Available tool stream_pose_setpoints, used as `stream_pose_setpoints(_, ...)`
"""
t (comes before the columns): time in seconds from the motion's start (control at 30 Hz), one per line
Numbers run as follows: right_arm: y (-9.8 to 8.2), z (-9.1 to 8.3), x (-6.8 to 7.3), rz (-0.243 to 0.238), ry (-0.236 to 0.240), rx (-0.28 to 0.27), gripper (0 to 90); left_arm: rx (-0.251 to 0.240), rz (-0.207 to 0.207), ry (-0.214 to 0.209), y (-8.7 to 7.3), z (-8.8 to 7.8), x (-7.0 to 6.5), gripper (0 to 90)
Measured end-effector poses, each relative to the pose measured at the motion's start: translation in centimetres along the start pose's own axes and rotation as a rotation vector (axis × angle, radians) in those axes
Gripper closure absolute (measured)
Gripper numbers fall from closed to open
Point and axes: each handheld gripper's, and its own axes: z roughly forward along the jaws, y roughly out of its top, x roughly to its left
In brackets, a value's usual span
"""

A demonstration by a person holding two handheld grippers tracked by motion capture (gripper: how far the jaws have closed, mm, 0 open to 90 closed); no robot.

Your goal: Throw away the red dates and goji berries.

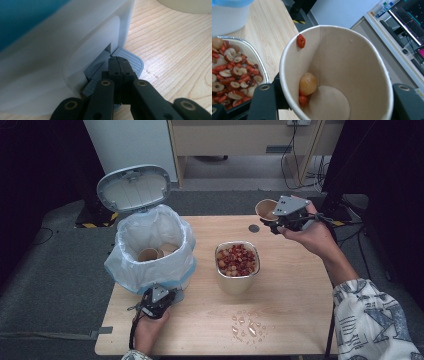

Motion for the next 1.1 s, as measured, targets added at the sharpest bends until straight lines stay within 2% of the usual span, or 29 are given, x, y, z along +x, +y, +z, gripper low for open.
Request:
stream_pose_setpoints(0.27, -0.1, -0.2, -0.3, 0.067, 0.031, -0.02, 37.5, 0.0, 0.001, 0.0, 0.0, 0.0, 0.0, 89.2)
stream_pose_setpoints(0.3, -0.1, -0.2, -0.4, 0.098, 0.047, -0.026, 37.4, 0.0, 0.001, 0.0, 0.0, 0.0, 0.0, 89.2)
stream_pose_setpoints(0.43, -0.1, -0.2, -0.6, 0.144, 0.073, -0.04, 37.4, 0.0, 0.001, 0.0, 0.0, 0.0, 0.0, 89.2)
stream_pose_setpoints(0.7, 0.1, -0.1, -0.7, 0.207, 0.119, -0.053, 37.2, -0.001, 0.0, 0.001, 0.0, 0.0, 0.0, 89.2)
stream_pose_setpoints(0.8, 0.0, -0.1, -0.9, 0.217, 0.123, -0.059, 37.1, -0.001, 0.001, 0.001, 0.0, 0.0, 0.0, 89.2)
stream_pose_setpoints(0.97, -0.1, -0.2, -1.4, 0.277, 0.134, -0.088, 37.1, -0.001, 0.0, 0.0, 0.0, 0.0, 0.0, 89.2)
stream_pose_setpoints(1.1, -0.3, -0.4, -1.7, 0.298, 0.132, -0.092, 37.2, -0.001, 0.0, 0.0, 0.0, 0.0, 0.0, 89.2)
